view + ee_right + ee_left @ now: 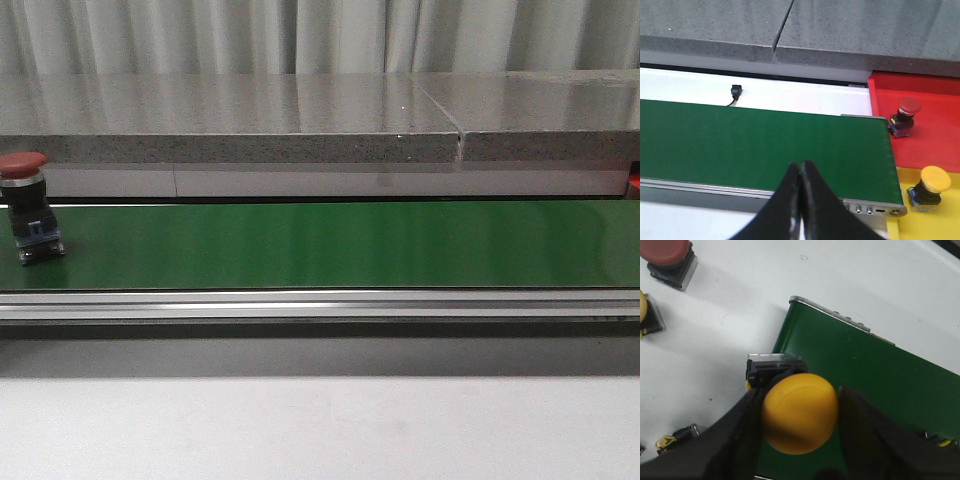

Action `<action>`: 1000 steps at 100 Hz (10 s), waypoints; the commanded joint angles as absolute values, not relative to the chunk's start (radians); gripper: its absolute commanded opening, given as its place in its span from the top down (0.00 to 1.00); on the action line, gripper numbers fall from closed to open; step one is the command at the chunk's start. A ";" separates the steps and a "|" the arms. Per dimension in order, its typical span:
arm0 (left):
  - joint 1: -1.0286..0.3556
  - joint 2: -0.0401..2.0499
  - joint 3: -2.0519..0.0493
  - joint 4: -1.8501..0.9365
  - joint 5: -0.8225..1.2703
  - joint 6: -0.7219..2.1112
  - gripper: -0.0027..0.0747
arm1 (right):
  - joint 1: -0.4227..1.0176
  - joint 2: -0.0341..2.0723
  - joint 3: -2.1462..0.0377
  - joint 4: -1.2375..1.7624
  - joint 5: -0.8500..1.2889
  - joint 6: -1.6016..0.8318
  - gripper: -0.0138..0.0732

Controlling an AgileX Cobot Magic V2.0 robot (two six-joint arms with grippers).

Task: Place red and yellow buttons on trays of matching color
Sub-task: 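Grasp a yellow button from the cluster with the left gripper, then set the yellow button on the belt and open the left gripper, then lower the right gripper onto the red button on the belt, grasp, lift, then carry the red button into the red tray and release it, then move the right gripper back over the belt toward the yellow button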

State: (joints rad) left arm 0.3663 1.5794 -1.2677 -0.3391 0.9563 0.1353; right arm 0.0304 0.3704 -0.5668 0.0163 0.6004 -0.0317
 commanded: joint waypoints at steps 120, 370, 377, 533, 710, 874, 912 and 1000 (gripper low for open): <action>0.299 1.551 -1.291 -0.379 0.973 0.201 0.25 | 0.033 0.376 -0.592 0.015 0.531 -0.036 0.92; -0.193 0.450 -0.703 -0.046 0.733 0.085 0.99 | 0.549 1.356 -1.327 0.031 0.848 -0.034 0.12; -0.193 0.450 -0.703 -0.046 0.733 0.085 0.99 | 0.560 1.408 -1.366 0.031 0.858 -0.034 0.12; -0.193 0.450 -0.703 -0.046 0.733 0.085 0.99 | 0.555 1.724 -1.692 0.078 0.935 0.013 0.70; -0.193 0.450 -0.703 -0.046 0.733 0.085 0.99 | -0.427 1.756 -1.454 0.085 0.833 0.075 0.70; -0.193 0.450 -0.703 -0.046 0.733 0.085 0.99 | -0.418 1.688 -1.432 0.153 0.657 0.057 0.24; -0.193 0.450 -0.703 -0.046 0.733 0.085 0.99 | -0.347 1.453 -1.364 0.151 0.679 0.055 0.24; -0.193 0.450 -0.703 -0.046 0.733 0.085 0.99 | 0.059 1.299 -1.355 0.162 1.043 -0.165 0.24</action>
